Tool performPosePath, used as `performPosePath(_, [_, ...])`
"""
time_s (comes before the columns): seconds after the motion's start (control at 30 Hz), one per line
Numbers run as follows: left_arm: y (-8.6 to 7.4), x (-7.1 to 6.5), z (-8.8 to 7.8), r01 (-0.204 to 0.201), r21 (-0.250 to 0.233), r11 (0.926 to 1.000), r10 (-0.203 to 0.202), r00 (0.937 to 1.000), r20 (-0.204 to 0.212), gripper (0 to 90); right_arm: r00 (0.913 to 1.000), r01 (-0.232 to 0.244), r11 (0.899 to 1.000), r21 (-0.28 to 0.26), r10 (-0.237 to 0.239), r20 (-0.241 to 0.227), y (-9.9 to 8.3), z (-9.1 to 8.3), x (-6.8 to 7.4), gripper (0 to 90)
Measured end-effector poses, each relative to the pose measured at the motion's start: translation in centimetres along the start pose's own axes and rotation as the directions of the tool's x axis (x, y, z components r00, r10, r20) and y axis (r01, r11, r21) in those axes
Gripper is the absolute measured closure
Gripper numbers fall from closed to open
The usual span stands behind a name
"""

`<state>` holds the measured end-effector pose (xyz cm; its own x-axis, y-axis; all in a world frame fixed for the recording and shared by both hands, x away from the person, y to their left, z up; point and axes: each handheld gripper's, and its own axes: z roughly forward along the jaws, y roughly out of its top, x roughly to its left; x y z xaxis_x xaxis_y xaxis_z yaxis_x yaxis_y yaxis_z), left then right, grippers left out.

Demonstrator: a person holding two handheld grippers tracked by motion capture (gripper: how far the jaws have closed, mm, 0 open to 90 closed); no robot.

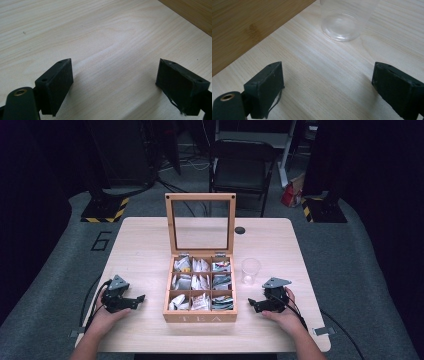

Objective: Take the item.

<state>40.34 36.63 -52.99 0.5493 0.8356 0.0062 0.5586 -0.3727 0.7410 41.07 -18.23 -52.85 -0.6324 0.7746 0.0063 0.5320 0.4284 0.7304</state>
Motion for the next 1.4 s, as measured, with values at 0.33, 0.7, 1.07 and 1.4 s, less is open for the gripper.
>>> performPosePath(0.33, [-0.1,-0.1,0.1,0.011,-0.012,0.9999,-0.011,0.9999,-0.002,13.6,1.0000,0.009,1.000,0.000,-0.009,-0.001,0.0,0.0,0.0,10.1])
performPosePath(0.7, [0.0,0.0,0.1,0.007,-0.006,1.0000,-0.007,1.0000,0.004,13.6,0.9999,0.016,1.000,-0.001,-0.016,0.000,0.0,-0.1,0.0,14.2])
performPosePath(1.07, [0.0,0.0,0.1,0.004,-0.008,1.0000,-0.003,1.0000,0.003,13.6,0.9991,-0.028,0.999,0.033,0.029,-0.032,0.7,-1.2,0.2,27.6])
performPosePath(1.4, [0.0,0.0,0.1,0.005,-0.010,0.9999,-0.005,1.0000,0.003,13.6,0.9990,-0.037,0.999,0.013,0.037,-0.023,1.7,-2.5,0.8,30.8])
